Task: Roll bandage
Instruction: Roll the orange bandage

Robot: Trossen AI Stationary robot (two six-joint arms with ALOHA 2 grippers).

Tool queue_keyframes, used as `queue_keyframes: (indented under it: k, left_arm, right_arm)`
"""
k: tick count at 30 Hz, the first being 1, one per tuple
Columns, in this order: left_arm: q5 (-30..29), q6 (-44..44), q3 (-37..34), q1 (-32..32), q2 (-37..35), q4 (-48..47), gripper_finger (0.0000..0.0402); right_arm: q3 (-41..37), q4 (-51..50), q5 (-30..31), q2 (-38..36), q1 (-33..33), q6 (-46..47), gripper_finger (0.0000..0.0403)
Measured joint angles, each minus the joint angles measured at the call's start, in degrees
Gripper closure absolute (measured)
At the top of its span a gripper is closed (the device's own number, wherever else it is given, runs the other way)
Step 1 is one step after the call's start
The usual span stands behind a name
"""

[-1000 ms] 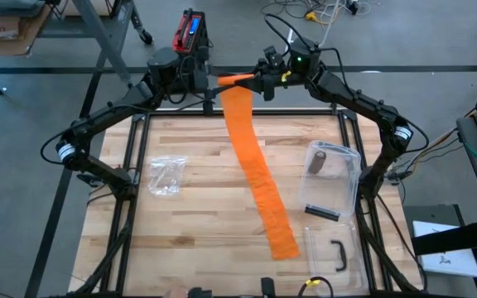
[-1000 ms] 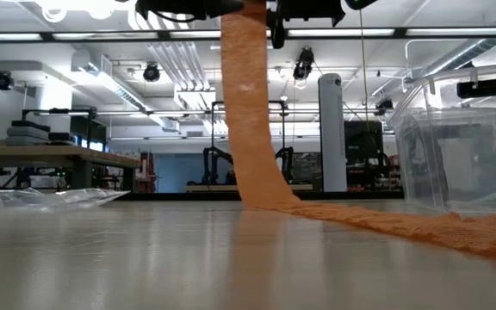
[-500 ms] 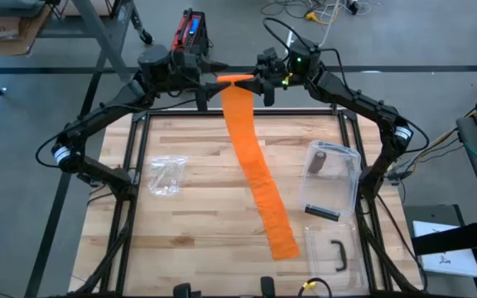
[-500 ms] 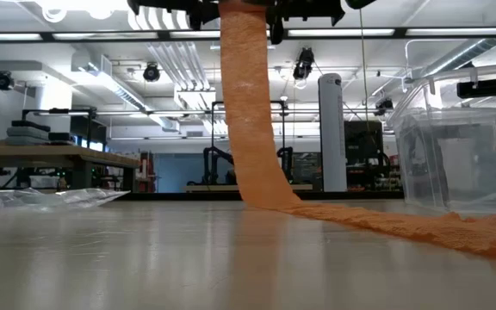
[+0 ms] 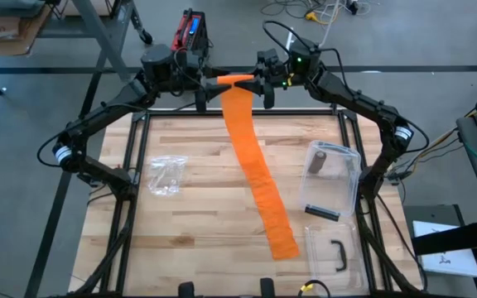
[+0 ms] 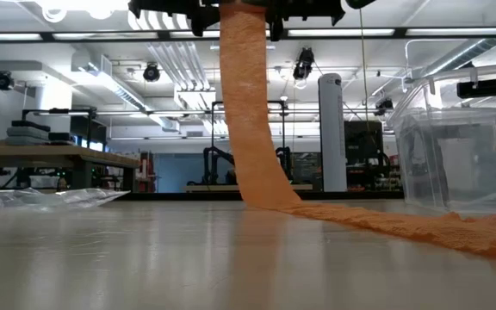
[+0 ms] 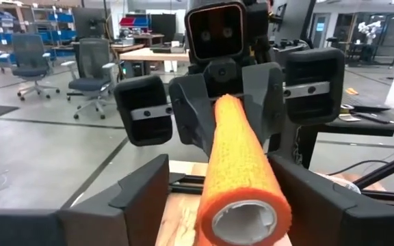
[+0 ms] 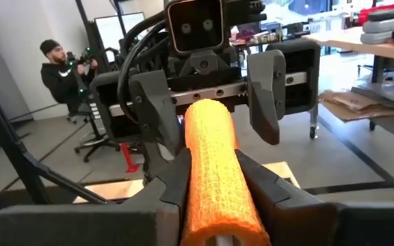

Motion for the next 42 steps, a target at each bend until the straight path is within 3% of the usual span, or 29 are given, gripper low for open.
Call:
queue_keyframes:
  k: [21,29,35,42]
  left_arm:
    - [0.4,0.0,0.0,-0.1,0.0,-0.9,0.0259]
    - [1.8,1.5,0.0,-0.2,0.0,0.3,0.0314]
    - [1.9,4.2,0.0,-0.2,0.0,0.5,0.0350]
    - [2.1,10.2,0.0,-0.2,-0.1,3.1,0.0355]
  right_arm:
    - [0.0,-0.5,0.2,0.0,0.0,-3.4,0.0334]
    - [0.0,-0.4,0.0,0.0,0.0,-3.9,0.0340]
    - [0.0,-0.5,0.0,0.0,0.0,-1.0,0.0313]
    - [0.0,-0.9,-3.1,-0.1,0.0,8.5,0.0248]
